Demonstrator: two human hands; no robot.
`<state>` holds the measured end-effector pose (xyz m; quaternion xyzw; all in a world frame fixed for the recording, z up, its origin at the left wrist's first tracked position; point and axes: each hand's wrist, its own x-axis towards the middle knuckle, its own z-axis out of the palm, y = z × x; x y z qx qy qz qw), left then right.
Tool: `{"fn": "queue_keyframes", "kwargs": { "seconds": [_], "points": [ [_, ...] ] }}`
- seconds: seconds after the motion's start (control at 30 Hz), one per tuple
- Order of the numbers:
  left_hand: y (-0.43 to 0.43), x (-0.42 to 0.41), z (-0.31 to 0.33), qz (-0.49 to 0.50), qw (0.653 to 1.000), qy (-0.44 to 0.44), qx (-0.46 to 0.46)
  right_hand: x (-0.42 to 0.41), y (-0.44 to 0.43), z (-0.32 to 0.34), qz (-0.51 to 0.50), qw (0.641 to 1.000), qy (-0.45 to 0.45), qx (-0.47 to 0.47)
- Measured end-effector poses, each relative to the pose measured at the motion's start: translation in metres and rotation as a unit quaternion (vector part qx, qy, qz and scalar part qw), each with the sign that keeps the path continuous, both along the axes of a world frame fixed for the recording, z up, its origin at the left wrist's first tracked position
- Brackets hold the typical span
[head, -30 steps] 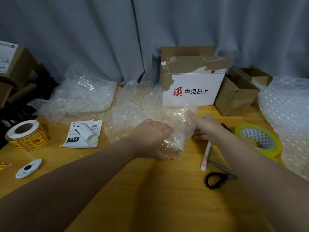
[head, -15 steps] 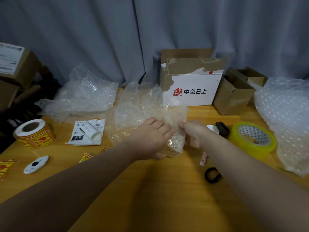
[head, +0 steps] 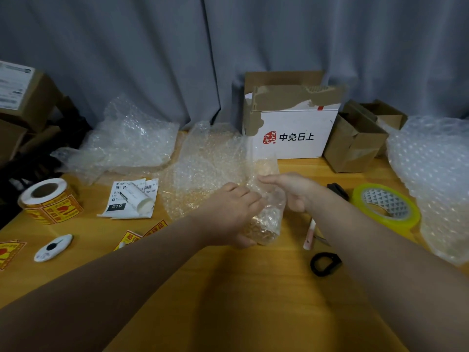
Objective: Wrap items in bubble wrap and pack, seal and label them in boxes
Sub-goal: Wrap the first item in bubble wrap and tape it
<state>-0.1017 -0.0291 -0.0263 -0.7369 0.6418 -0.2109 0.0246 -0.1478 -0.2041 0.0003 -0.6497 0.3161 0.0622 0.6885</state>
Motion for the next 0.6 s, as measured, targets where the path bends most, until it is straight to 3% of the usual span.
{"fn": "queue_keyframes", "kwargs": {
  "seconds": [0.13, 0.3, 0.6],
  "points": [
    [0.0, -0.001, 0.002, -0.016, 1.0, -0.016, 0.011, 0.009, 0.004, 0.004, 0.056, 0.992, 0.049, -0.107],
    [-0.003, -0.004, 0.01, -0.034, 0.998, -0.051, 0.032, 0.017, 0.006, 0.012, -0.004, 0.984, -0.011, -0.181],
    [-0.009, -0.002, 0.018, -0.037, 0.997, -0.046, 0.056, 0.018, 0.006, 0.019, 0.002, 0.976, -0.079, -0.201]
  ]
}}
